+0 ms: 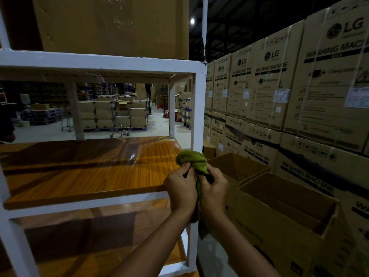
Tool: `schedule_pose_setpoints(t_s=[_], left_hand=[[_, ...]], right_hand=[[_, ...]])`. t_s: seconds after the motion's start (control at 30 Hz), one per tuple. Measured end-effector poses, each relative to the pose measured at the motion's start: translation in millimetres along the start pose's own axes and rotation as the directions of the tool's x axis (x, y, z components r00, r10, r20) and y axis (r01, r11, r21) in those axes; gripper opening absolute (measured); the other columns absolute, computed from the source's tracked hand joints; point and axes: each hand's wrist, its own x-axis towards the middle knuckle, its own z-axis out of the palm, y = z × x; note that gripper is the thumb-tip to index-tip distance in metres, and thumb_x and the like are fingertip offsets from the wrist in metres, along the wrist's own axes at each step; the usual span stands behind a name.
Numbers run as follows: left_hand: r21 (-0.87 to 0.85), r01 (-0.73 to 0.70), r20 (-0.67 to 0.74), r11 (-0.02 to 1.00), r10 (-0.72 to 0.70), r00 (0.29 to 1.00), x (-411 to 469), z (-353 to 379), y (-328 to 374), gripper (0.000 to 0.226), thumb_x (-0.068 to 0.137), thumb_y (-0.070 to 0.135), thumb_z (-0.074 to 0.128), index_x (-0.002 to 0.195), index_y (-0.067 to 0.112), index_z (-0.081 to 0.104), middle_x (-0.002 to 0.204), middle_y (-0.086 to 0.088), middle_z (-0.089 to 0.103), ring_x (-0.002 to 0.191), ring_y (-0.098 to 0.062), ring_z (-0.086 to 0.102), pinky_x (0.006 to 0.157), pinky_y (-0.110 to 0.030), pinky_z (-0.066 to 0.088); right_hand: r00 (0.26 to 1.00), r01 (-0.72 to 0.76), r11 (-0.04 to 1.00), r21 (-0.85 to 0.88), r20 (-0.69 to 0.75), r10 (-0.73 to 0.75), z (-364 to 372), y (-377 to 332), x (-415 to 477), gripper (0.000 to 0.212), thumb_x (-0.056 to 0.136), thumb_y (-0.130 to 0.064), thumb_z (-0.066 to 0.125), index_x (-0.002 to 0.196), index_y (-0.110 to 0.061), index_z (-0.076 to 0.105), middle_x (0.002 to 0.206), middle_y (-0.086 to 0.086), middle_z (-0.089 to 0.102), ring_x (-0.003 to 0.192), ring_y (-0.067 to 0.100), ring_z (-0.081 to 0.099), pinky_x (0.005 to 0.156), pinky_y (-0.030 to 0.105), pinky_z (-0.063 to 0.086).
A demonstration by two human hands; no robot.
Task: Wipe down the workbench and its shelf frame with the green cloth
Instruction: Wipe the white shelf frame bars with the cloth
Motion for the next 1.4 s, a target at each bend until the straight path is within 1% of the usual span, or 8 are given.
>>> schedule_pose_setpoints(t_s=[0.17, 0.33, 0.5, 0.73, 0.87, 1.0, 1.17, 1.4], left_hand=[[-0.009, -0.029, -0.035, 1.0, 0.028, 0.999, 12.5, 4.5, 10.6, 0.014, 0.093, 0.011, 0.063, 0.091, 0.006, 0.076, 0.078, -0.003, 0.073, 0.065, -0.003, 0.062, 0.058, -0.007, 0.043], [-0.014, -0.134, -0.082, 0.991, 0.133, 0.988, 47.1, 12.0, 52.1, 0.016, 0.093, 0.009, 0.062, 0.083, 0.013, 0.073, 0.067, 0.008, 0.065, 0.062, -0.003, 0.061, 0.058, -0.02, 0.048], [-0.056, -0.207, -0.141, 0.977, 0.198, 0.97, 85.3, 18.0, 98.5, 0.012, 0.092, 0.01, 0.063, 0.09, 0.011, 0.075, 0.066, 0.019, 0.058, 0.065, 0.006, 0.057, 0.062, -0.017, 0.049], [-0.057, -0.301, -0.159, 0.952, 0.289, 0.944, 115.9, 18.5, 131.0, 0.014, 0.092, 0.007, 0.063, 0.098, 0.004, 0.075, 0.091, -0.006, 0.074, 0.072, 0.002, 0.056, 0.061, 0.003, 0.037], [-0.097, -0.276, -0.158, 0.956, 0.259, 0.953, 115.2, 20.5, 127.9, 0.019, 0.092, 0.008, 0.064, 0.108, 0.004, 0.072, 0.102, -0.007, 0.074, 0.092, -0.008, 0.064, 0.07, 0.003, 0.039], [-0.092, -0.25, -0.156, 0.964, 0.234, 0.96, 109.8, 21.0, 124.2, 0.021, 0.092, 0.009, 0.063, 0.111, 0.005, 0.072, 0.104, -0.007, 0.073, 0.093, -0.006, 0.062, 0.072, 0.001, 0.039], [-0.061, -0.181, -0.113, 0.982, 0.173, 0.978, 85.7, 18.3, 91.7, 0.018, 0.093, 0.012, 0.062, 0.105, 0.008, 0.075, 0.092, -0.003, 0.075, 0.084, -0.013, 0.068, 0.077, -0.03, 0.057], [-0.044, -0.082, -0.054, 0.996, 0.079, 0.995, 34.7, 10.2, 40.0, 0.021, 0.093, 0.01, 0.062, 0.11, 0.004, 0.072, 0.1, -0.007, 0.074, 0.09, -0.012, 0.068, 0.078, -0.021, 0.054]], right_hand=[[1.0, 0.025, 1.0, 0.019, -0.01, -0.025, 2.2, -13.3, 14.1, 0.023, 0.093, -0.005, 0.062, 0.111, -0.017, 0.07, 0.1, -0.003, 0.066, 0.091, 0.004, 0.063, 0.078, 0.019, 0.052], [0.995, 0.099, 0.994, 0.047, -0.035, -0.097, 4.2, -56.5, 50.6, 0.024, 0.093, -0.007, 0.061, 0.107, -0.026, 0.067, 0.093, -0.008, 0.065, 0.087, 0.001, 0.061, 0.072, 0.012, 0.049], [0.984, 0.176, 0.984, 0.005, -0.037, -0.175, 10.3, -95.6, 99.3, 0.017, 0.092, -0.013, 0.061, 0.099, -0.023, 0.073, 0.086, -0.001, 0.07, 0.08, 0.013, 0.066, 0.072, 0.043, 0.058], [0.982, 0.189, 0.982, 0.024, 0.005, -0.19, 6.4, -134.5, 135.3, 0.018, 0.091, -0.01, 0.062, 0.094, -0.023, 0.074, 0.084, 0.0, 0.072, 0.079, 0.015, 0.069, 0.071, 0.047, 0.059], [0.983, 0.18, 0.983, 0.04, 0.024, -0.181, 4.9, -136.5, 133.9, 0.02, 0.092, -0.007, 0.061, 0.099, -0.022, 0.073, 0.089, -0.001, 0.072, 0.085, 0.013, 0.068, 0.075, 0.043, 0.06], [0.984, 0.178, 0.984, 0.017, -0.019, -0.178, 6.8, -133.2, 126.3, 0.02, 0.092, -0.008, 0.061, 0.104, -0.019, 0.073, 0.09, -0.001, 0.071, 0.084, 0.011, 0.067, 0.075, 0.038, 0.06], [0.993, 0.119, 0.993, -0.023, -0.023, -0.12, 5.1, -101.8, 97.4, 0.021, 0.091, -0.007, 0.062, 0.107, -0.015, 0.073, 0.092, -0.001, 0.071, 0.086, 0.01, 0.066, 0.077, 0.038, 0.059], [0.999, 0.039, 0.997, -0.073, 0.032, -0.037, -4.0, -41.5, 45.0, 0.022, 0.091, -0.015, 0.063, 0.11, -0.021, 0.073, 0.096, -0.004, 0.072, 0.088, 0.006, 0.067, 0.076, 0.035, 0.058]])
